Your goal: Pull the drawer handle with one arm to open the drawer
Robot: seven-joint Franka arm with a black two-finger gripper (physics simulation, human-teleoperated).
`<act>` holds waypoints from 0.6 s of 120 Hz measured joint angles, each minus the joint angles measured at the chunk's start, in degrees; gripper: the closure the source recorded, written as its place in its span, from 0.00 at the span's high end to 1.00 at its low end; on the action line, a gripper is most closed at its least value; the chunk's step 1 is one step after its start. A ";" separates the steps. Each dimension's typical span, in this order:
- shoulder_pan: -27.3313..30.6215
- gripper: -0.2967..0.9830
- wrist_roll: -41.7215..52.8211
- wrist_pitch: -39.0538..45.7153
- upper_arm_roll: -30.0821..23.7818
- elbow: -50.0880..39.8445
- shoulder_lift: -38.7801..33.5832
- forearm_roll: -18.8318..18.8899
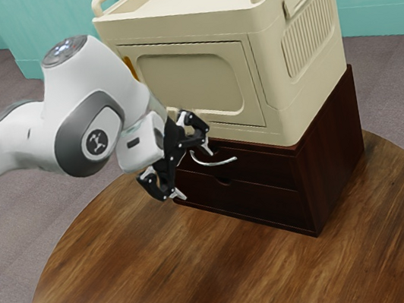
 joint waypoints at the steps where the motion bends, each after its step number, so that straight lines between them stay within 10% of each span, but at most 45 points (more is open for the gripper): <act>1: -0.02 0.77 0.04 0.14 0.01 -0.13 -0.02 -0.06; 72: -0.07 0.70 1.87 7.12 0.47 -3.05 -0.18 -3.85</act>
